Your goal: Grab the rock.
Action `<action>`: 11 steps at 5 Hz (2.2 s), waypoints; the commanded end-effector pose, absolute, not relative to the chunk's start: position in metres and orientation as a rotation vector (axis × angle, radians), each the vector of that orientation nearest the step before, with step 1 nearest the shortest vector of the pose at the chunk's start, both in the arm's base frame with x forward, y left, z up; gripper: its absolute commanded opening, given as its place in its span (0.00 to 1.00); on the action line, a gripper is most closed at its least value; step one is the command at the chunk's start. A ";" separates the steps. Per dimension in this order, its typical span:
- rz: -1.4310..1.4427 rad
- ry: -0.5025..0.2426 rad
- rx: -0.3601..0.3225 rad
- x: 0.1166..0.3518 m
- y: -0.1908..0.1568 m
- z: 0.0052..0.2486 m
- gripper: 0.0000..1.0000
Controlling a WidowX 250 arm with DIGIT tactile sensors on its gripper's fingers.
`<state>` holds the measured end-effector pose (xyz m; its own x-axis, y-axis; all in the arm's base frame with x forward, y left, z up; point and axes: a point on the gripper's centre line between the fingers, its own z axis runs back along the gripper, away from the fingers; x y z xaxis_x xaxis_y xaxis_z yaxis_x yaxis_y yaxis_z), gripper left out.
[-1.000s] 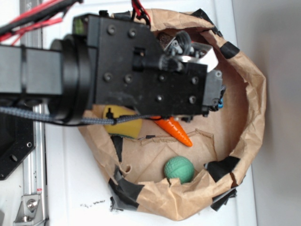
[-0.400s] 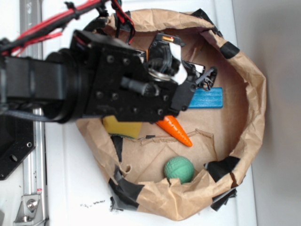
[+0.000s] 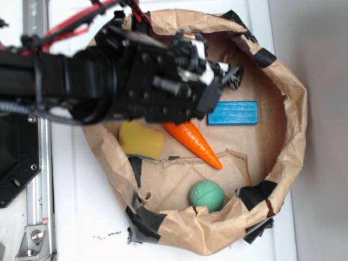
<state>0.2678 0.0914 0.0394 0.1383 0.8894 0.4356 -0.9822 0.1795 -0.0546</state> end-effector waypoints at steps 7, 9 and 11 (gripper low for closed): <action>1.298 -0.450 0.104 0.281 0.129 0.038 0.00; 1.286 -0.430 0.106 0.275 0.121 0.051 0.00; 1.033 -0.332 -0.039 0.264 0.083 0.118 0.00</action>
